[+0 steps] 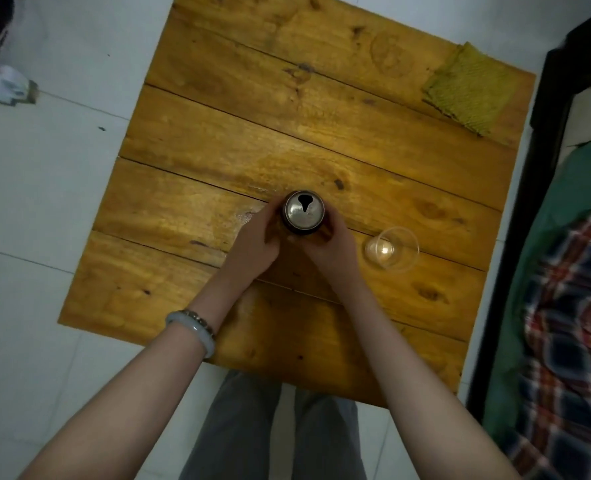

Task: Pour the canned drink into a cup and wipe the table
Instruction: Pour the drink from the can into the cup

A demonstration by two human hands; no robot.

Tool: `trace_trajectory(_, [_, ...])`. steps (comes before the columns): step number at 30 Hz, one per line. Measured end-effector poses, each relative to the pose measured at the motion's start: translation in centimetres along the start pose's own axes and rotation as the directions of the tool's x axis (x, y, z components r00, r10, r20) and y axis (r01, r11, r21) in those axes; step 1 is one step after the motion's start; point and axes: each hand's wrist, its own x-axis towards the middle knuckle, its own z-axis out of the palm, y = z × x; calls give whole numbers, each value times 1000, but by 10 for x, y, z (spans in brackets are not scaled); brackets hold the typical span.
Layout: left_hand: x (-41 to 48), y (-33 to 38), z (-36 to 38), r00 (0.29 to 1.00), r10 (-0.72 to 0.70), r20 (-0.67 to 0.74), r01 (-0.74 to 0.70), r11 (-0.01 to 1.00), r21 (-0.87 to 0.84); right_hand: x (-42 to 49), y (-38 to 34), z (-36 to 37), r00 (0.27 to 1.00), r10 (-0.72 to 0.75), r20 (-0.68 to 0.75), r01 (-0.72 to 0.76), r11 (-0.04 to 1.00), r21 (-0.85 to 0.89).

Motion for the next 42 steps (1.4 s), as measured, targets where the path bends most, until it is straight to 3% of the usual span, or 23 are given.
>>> trace_trajectory(9, [-17, 21, -9, 995, 90, -37, -92, 994, -53, -6, -15, -20, 998, -23, 57, 18, 997, 72])
trace_trajectory(17, [-51, 64, -27, 976, 174, -134, -183, 981, -63, -26, -51, -62, 959, -181, 217, 148, 976, 158])
trace_trajectory(24, [-83, 98, 5, 918, 323, -228, -328, 944, 18, -54, -53, -110, 916, -295, 273, 239, 946, 220])
trace_trajectory(35, [-117, 162, 125, 912, 160, -378, -249, 948, -199, -87, -22, -198, 928, -337, 156, 313, 936, 161])
trace_trajectory(42, [-119, 170, 183, 945, 59, -321, -156, 946, -286, -92, 7, -231, 944, -313, 100, 310, 950, 48])
